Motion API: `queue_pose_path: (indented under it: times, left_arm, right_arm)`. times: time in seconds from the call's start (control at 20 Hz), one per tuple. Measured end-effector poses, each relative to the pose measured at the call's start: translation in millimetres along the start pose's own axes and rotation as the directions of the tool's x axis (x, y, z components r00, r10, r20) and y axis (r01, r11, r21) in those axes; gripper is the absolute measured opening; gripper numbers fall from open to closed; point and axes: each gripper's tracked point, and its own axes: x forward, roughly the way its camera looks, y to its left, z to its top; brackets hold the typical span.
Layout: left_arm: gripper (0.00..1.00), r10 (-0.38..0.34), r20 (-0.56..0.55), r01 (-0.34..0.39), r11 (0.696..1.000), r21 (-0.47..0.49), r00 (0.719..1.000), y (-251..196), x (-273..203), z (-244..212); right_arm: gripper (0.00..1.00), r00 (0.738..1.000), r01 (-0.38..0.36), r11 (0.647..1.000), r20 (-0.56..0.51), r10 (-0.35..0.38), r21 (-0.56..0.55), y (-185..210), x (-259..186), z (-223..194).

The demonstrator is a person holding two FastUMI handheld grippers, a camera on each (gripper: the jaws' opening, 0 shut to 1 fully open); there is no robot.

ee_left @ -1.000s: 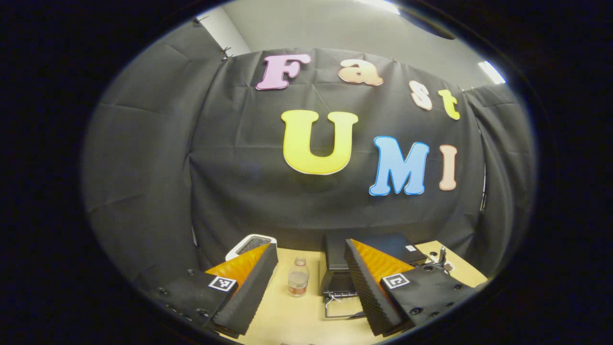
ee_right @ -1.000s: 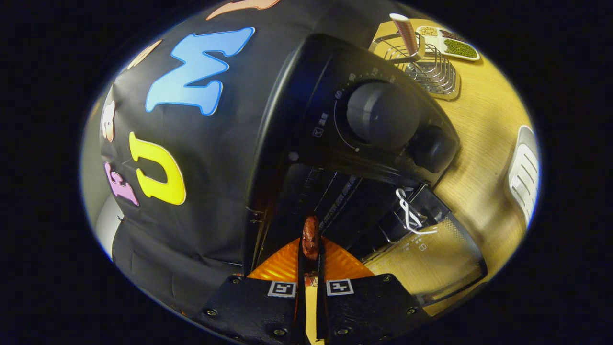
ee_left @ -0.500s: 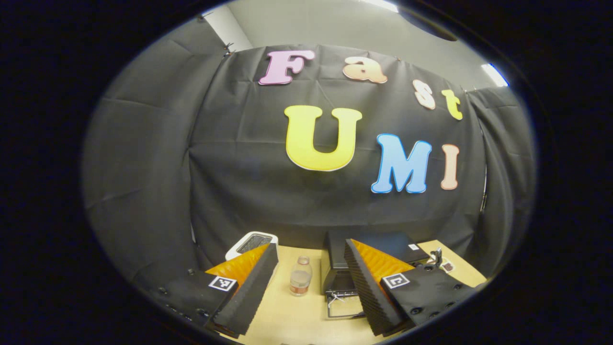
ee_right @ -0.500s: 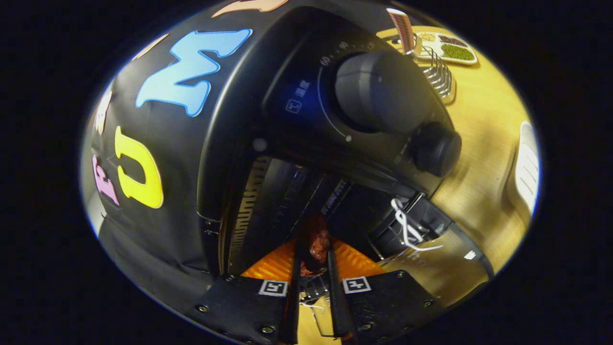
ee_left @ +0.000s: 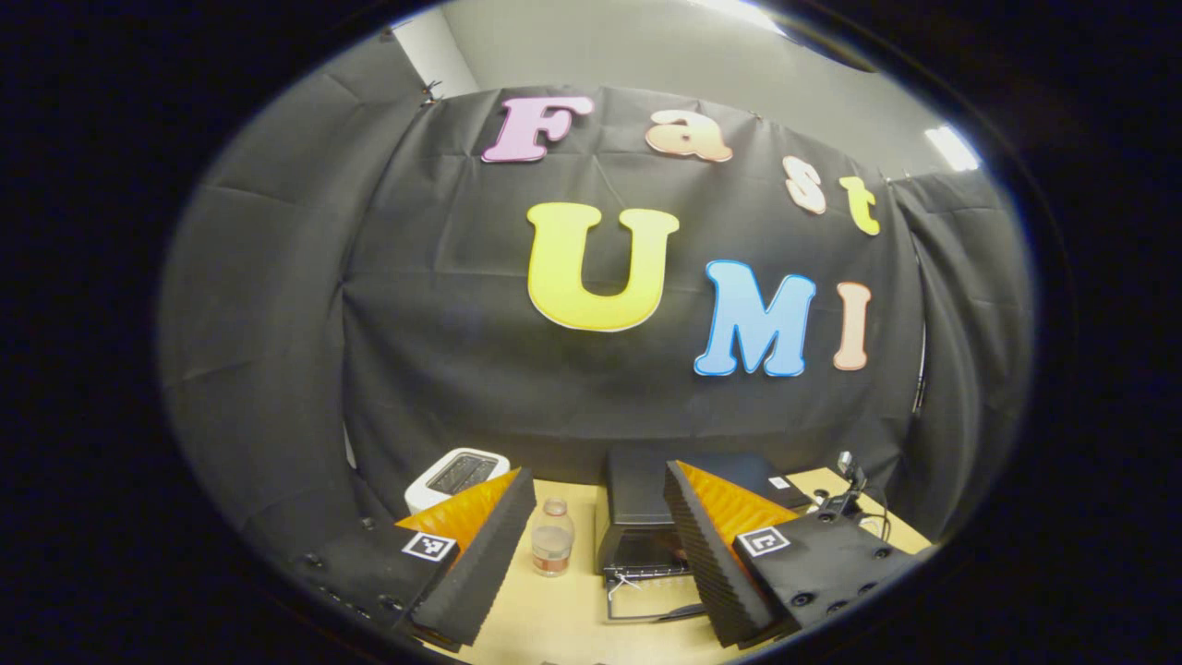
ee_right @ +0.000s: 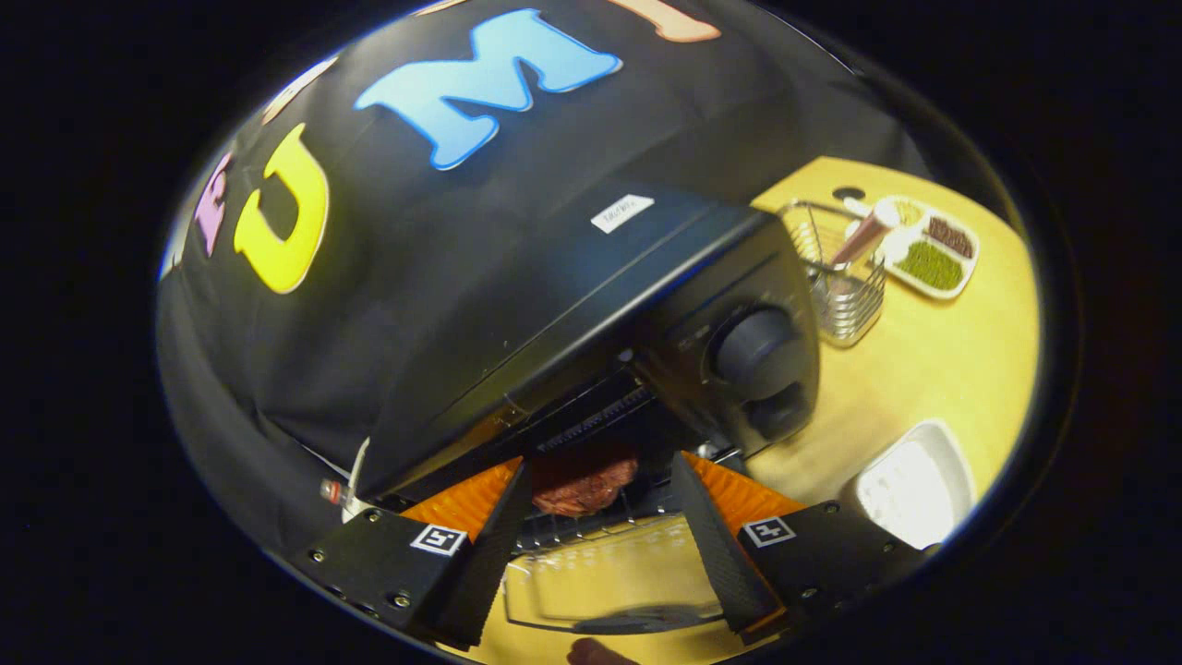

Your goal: Open the electric oven with the left hand, put the food in, and close the electric oven.

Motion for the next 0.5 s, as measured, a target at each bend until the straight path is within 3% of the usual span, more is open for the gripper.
queue_pose_path:
  times: [0.05,0.2,0.25,0.35,0.4,0.5]
  left_arm:
    - [0.91,-0.005,0.0,0.005,1.0,0.007,1.0,-5.2,1.2,-1.0]
    - [0.99,-0.028,-0.002,0.028,0.999,0.028,1.0,-26.5,4.5,-8.3]
    - [0.95,-0.037,-0.002,0.037,0.999,0.036,0.999,-34.3,5.3,-9.5]
    - [0.92,-0.051,0.005,0.051,0.997,0.051,0.999,-48.2,6.5,-11.1]
    - [0.99,-0.057,0.011,0.057,0.997,0.057,0.998,-57.0,7.9,-12.0]
    - [0.99,-0.075,0.026,0.073,0.995,0.073,0.997,-73.7,9.8,-9.0]
  right_arm:
    - [0.93,1.0,0.014,0.998,0.008,-0.013,-0.063,-3.8,-12.2,2.9]
    - [0.93,0.997,0.001,0.975,0.076,0.017,-0.223,-2.4,-60.9,20.8]
    - [0.93,0.992,0.007,0.962,0.125,0.028,-0.272,-1.8,-80.2,35.3]
    - [0.93,0.976,0.031,0.939,0.212,0.044,-0.341,0.6,-114.0,64.5]
    - [0.93,0.966,0.043,0.93,0.254,0.055,-0.365,2.9,-133.1,80.0]
    - [0.93,0.936,0.07,0.913,0.344,0.08,-0.403,8.5,-171.3,112.3]
